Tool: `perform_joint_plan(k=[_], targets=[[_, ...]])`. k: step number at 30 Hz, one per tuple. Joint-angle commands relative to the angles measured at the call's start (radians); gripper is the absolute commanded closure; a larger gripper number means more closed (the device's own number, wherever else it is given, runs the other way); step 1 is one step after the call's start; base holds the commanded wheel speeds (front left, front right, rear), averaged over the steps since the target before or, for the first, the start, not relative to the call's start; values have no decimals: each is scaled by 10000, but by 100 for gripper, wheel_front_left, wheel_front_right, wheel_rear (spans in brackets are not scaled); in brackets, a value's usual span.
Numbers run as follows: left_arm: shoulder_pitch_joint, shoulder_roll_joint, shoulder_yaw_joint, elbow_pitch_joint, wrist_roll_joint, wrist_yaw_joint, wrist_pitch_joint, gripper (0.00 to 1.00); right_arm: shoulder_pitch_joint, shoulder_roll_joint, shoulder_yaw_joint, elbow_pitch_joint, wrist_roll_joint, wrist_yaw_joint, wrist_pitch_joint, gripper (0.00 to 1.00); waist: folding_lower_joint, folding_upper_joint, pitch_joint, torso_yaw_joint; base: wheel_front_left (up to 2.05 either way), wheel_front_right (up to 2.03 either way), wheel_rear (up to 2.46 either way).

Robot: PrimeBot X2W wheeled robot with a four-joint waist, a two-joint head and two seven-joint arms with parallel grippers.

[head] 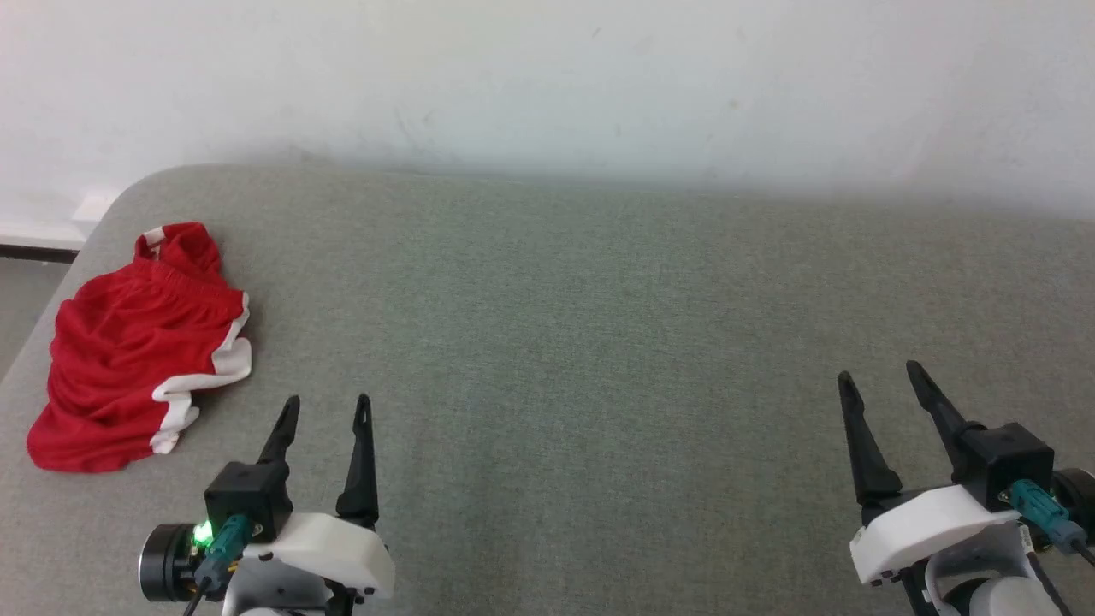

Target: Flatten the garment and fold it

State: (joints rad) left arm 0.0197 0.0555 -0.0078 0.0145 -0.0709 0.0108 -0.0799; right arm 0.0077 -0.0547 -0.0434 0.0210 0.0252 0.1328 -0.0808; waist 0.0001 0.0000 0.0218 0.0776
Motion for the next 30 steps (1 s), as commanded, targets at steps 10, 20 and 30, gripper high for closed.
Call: perform_joint_plan(k=[10, 20, 30], targets=[[230, -22, -54, 95, -258, 115, -304, 0, -98, 19, 126, 258, -121, -9, -296, 0, -1, 0, 13, 769, 0, 0, 0], [341, -26, -51, 206, -394, 110, -493, 0, -75, 22, 256, 398, -114, -10, -484, 0, -1, 0, -44, 1448, 0, 0, 0], [504, -30, -16, 335, -507, 74, -701, 0, -23, 26, 445, 607, -75, -12, -692, 0, -1, 0, -125, 2254, 0, 0, 0]])
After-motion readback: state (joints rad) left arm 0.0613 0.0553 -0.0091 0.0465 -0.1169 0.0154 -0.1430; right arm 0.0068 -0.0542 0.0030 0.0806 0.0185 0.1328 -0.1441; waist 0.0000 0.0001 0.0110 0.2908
